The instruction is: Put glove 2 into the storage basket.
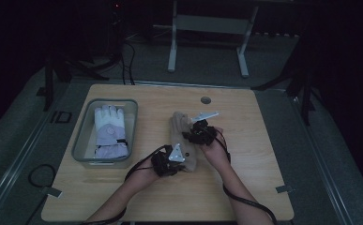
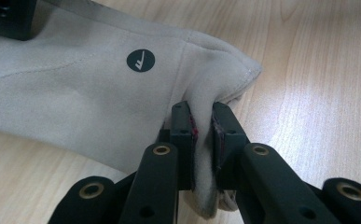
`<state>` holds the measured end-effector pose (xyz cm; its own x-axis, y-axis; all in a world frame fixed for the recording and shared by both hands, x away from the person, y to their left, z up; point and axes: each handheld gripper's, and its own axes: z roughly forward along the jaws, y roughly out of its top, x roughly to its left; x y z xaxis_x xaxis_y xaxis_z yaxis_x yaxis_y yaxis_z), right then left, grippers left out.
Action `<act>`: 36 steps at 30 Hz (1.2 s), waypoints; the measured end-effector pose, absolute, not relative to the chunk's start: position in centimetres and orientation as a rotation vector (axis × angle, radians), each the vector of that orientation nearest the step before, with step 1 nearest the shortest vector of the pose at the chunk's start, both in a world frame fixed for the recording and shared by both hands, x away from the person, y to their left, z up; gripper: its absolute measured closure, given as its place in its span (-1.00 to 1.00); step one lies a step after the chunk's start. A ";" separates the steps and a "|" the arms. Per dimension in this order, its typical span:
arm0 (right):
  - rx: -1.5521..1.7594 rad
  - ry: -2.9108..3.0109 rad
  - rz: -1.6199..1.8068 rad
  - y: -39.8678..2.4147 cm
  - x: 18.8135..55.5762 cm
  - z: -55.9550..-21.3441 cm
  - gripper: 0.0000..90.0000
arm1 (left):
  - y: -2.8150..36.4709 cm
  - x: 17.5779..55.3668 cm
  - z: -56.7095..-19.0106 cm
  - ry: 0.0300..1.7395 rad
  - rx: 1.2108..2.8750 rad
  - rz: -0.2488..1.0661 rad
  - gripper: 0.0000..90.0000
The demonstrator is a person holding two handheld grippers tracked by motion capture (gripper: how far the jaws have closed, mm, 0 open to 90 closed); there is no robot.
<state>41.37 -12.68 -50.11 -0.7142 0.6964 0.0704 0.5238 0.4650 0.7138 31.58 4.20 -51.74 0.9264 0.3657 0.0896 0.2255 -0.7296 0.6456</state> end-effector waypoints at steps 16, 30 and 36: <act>1.023 2.447 1.185 -10.7 41.5 -46.2 0.59 | 6.2 31.5 -47.9 0.406 2.446 0.376 0.81; 0.966 2.441 1.229 -6.6 42.3 -43.4 0.59 | 9.8 31.3 -44.8 0.443 2.476 0.465 0.81; 0.930 2.456 1.247 -4.5 42.5 -42.8 0.59 | 11.5 31.0 -44.2 0.466 2.478 0.496 0.81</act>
<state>42.49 -4.52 -42.78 -0.7709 0.6327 0.0743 0.4333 0.4352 0.7892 30.95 11.48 -44.24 0.8711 0.4261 0.2442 0.2172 -0.7802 0.5866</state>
